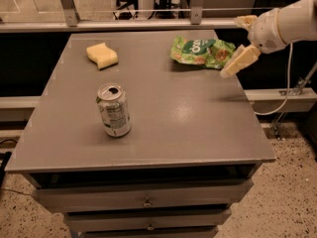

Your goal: Pick green rice chip bag

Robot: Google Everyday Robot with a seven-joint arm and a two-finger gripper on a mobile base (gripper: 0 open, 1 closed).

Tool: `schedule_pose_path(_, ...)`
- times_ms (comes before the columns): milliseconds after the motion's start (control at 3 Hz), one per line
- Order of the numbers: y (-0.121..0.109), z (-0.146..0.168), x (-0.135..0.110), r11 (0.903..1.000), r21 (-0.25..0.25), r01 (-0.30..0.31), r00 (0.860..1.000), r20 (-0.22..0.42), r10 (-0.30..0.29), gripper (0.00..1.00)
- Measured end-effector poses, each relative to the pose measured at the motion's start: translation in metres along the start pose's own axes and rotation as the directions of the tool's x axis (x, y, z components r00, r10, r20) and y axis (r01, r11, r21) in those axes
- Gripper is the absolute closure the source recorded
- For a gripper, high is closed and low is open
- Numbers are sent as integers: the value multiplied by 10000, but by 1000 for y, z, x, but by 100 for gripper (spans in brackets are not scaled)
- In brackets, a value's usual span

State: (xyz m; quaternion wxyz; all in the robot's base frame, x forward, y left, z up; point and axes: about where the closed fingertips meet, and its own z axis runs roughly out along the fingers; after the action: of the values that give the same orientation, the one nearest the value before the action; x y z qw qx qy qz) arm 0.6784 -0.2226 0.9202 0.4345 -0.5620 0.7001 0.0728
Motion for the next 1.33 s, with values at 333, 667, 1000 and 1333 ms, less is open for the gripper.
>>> schedule_pose_path(333,-21,40,-4,9985,-60,-548,9962,680,550,0)
schedule_pose_path(667,-34,76,1,9974,-25,-721,9948,713,721,0)
schedule_pose_path(1000,-40,89,12,9967,91,-803,9957,479,798,0)
schedule_pose_path(1333,-42,96,22,9958,143,-907,9954,316,902,23)
